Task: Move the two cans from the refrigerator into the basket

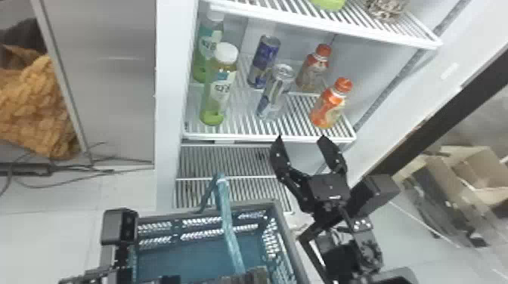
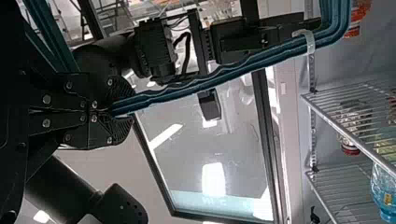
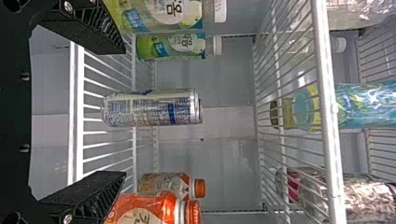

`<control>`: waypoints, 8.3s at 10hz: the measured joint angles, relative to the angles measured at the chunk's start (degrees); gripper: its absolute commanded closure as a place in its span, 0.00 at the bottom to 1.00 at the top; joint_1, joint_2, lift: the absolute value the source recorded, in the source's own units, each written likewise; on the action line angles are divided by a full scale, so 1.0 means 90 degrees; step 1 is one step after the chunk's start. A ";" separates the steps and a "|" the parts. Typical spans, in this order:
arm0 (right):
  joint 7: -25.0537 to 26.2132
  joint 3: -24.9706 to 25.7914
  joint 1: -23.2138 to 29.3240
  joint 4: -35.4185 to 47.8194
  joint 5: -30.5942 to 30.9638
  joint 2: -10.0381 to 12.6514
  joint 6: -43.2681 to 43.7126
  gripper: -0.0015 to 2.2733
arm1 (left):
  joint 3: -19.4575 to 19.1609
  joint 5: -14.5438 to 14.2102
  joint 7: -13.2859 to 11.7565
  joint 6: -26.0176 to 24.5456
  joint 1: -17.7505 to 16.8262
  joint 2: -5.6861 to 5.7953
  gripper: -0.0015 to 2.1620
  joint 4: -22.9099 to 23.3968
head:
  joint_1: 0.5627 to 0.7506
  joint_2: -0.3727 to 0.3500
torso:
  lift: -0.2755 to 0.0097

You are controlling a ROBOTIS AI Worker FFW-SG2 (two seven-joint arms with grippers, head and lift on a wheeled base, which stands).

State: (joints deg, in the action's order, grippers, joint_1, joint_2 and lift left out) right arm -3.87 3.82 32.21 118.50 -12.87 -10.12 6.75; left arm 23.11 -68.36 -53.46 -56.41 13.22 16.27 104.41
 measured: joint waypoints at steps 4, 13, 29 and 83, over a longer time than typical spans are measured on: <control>0.0007 -0.0123 -0.0762 -0.0731 0.0009 -0.0045 0.0344 0.04 | 0.0008 0.0015 0.0002 -0.0019 -0.0023 0.0000 0.55 0.0000 | 0.70 0.03 | 0.00; 0.0223 -0.0607 -0.2175 -0.2066 -0.0068 -0.0203 0.0656 0.04 | 0.0048 0.0001 0.0002 0.0033 -0.0094 0.0018 0.55 -0.0001 | 0.70 0.03 | 0.00; 0.0488 -0.1037 -0.3254 -0.3005 -0.0178 -0.0329 0.0782 0.33 | 0.0083 -0.0058 0.0003 0.0062 -0.0105 0.0028 0.55 -0.0017 | 0.70 0.03 | 0.00; -0.0744 0.0899 -0.0288 0.1898 -0.0710 -0.0116 -0.2639 0.14 | 0.0022 -0.0142 0.0002 0.0070 -0.0033 0.0009 0.55 -0.0078 | 0.70 0.03 | 0.00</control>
State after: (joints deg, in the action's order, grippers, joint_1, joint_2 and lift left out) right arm -10.56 11.91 29.62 135.59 -19.26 -11.17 -17.00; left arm 23.32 -69.63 -53.44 -55.78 12.92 16.35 103.71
